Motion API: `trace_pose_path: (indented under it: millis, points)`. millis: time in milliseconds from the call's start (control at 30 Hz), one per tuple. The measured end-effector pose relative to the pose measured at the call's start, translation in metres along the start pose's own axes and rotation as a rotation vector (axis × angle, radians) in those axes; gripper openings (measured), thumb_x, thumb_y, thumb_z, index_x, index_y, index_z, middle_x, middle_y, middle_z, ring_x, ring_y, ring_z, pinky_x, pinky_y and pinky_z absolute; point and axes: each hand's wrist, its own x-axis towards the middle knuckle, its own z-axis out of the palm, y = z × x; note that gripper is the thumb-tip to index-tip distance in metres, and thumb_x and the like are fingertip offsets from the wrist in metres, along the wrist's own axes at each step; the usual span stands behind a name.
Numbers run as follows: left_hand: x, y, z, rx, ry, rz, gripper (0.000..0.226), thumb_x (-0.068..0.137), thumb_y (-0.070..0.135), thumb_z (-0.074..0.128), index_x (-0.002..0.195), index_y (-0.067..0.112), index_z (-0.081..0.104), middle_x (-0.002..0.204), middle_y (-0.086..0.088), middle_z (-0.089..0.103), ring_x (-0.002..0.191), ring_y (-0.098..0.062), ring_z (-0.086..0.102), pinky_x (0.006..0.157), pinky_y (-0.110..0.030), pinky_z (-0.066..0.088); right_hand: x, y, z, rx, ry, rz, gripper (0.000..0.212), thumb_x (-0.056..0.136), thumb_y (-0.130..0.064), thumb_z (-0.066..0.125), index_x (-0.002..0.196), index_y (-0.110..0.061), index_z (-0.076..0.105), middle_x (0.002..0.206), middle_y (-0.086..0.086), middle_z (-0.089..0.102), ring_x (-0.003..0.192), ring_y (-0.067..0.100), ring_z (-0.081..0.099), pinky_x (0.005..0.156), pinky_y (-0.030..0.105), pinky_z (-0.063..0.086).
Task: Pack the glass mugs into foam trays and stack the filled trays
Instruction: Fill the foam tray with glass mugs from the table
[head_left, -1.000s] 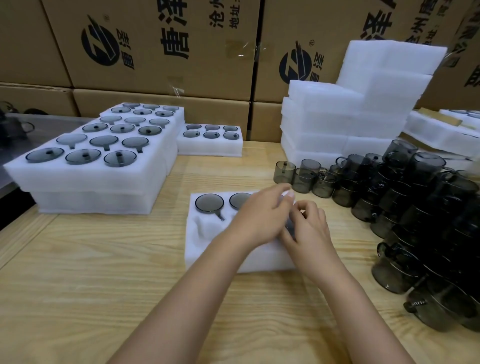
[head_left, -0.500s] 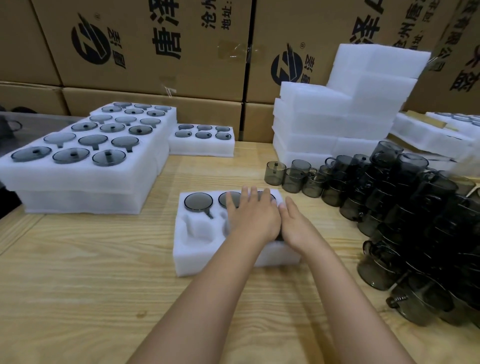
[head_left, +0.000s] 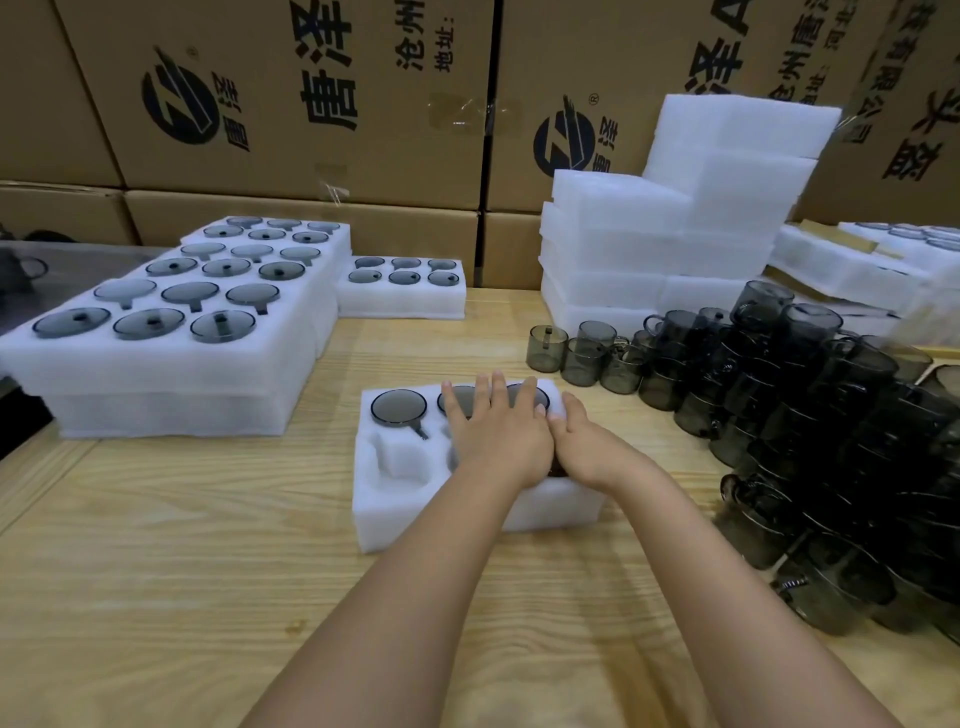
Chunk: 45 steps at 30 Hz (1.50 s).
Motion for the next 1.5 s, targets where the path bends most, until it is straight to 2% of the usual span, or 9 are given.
trace_pose_path:
  millis: [167,367,567,667,767,900,1133,1333,1500]
  points:
    - [-0.002,-0.013,-0.009,-0.640,0.369,-0.039,0.043,0.103,0.022,0.025,0.144,0.014,0.036,0.142,-0.006,0.046,0.139,-0.019,0.029,0.118,-0.035,-0.003,0.008,-0.013,0.003,-0.197,0.188,-0.045,0.057,0.100,-0.036,0.025,0.150,-0.012,0.013,0.158,0.012,0.008,0.146,0.027,0.006,0.116,0.040,0.013]
    - [-0.008,-0.001,0.000,-0.532,-0.001,0.346,0.046,0.105,0.037,0.021,0.149,0.026,0.029,0.159,0.007,0.019,0.147,-0.006,0.007,0.119,-0.032,-0.006,0.011,-0.017,0.012,-0.764,0.008,-0.029,0.084,0.094,-0.050,0.041,0.148,-0.026,-0.019,0.155,0.000,-0.027,0.141,0.023,-0.027,0.113,0.053,-0.009]
    - [-0.011,0.000,-0.004,-0.380,-0.026,0.350,0.047,0.105,0.035,0.019,0.148,0.023,0.034,0.159,0.008,0.020,0.147,-0.007,0.005,0.119,-0.034,0.002,0.007,-0.012,0.014,-0.620,0.031,-0.044,0.072,0.097,-0.042,0.039,0.151,-0.024,-0.007,0.159,0.001,-0.011,0.146,0.019,-0.011,0.116,0.049,-0.001]
    - [-0.030,0.005,-0.002,-0.149,0.218,0.382,0.046,0.103,0.034,0.024,0.144,0.019,0.039,0.153,0.003,0.035,0.144,-0.011,0.021,0.118,-0.034,0.007,-0.001,-0.014,0.009,-0.250,0.239,-0.138,0.036,0.099,-0.028,0.037,0.132,-0.016,0.043,0.139,0.006,0.045,0.131,0.021,0.039,0.107,0.034,0.030]
    - [-0.058,-0.001,0.002,0.012,0.511,0.502,0.049,0.095,0.035,0.032,0.127,0.012,0.061,0.128,-0.005,0.063,0.121,-0.021,0.056,0.110,-0.049,0.031,-0.026,-0.009,0.003,-0.105,0.524,-0.149,0.028,0.096,-0.017,0.040,0.120,-0.015,0.054,0.128,0.004,0.054,0.117,0.026,0.047,0.097,0.034,0.035]
    - [-0.076,-0.039,0.014,0.143,0.699,0.512,0.044,0.093,0.031,0.039,0.114,0.008,0.069,0.119,-0.007,0.067,0.114,-0.024,0.062,0.108,-0.055,0.028,-0.078,0.035,-0.012,-0.466,0.854,0.099,0.034,0.090,-0.019,0.051,0.122,-0.006,0.055,0.117,0.019,0.057,0.105,0.039,0.046,0.085,0.043,0.035]
    - [-0.079,-0.075,-0.007,-0.379,1.017,0.151,0.033,0.091,0.024,0.041,0.106,0.007,0.066,0.113,-0.003,0.066,0.112,-0.021,0.058,0.115,-0.047,0.008,-0.112,0.065,-0.005,-0.930,0.548,0.473,0.044,0.086,-0.010,0.027,0.126,-0.012,0.047,0.121,0.005,0.054,0.115,0.026,0.043,0.108,0.042,0.025]
    - [-0.061,-0.120,-0.025,-1.423,0.782,-0.189,0.028,0.089,0.008,0.056,0.116,0.016,0.054,0.123,-0.005,0.057,0.115,-0.012,0.053,0.095,-0.023,0.046,-0.104,0.058,0.004,-0.804,0.562,0.310,0.028,0.088,-0.009,0.043,0.109,-0.005,0.062,0.116,0.015,0.052,0.108,0.034,0.043,0.100,0.044,0.026]
    - [-0.053,-0.133,-0.009,-1.464,0.352,-0.191,0.074,0.083,-0.007,0.062,0.147,0.014,0.032,0.145,0.001,0.040,0.128,-0.011,0.044,0.098,-0.027,0.039,-0.093,0.052,0.010,-0.532,0.483,0.141,0.036,0.097,-0.031,0.041,0.124,-0.015,0.059,0.147,0.012,0.033,0.131,0.031,0.027,0.103,0.037,0.029]
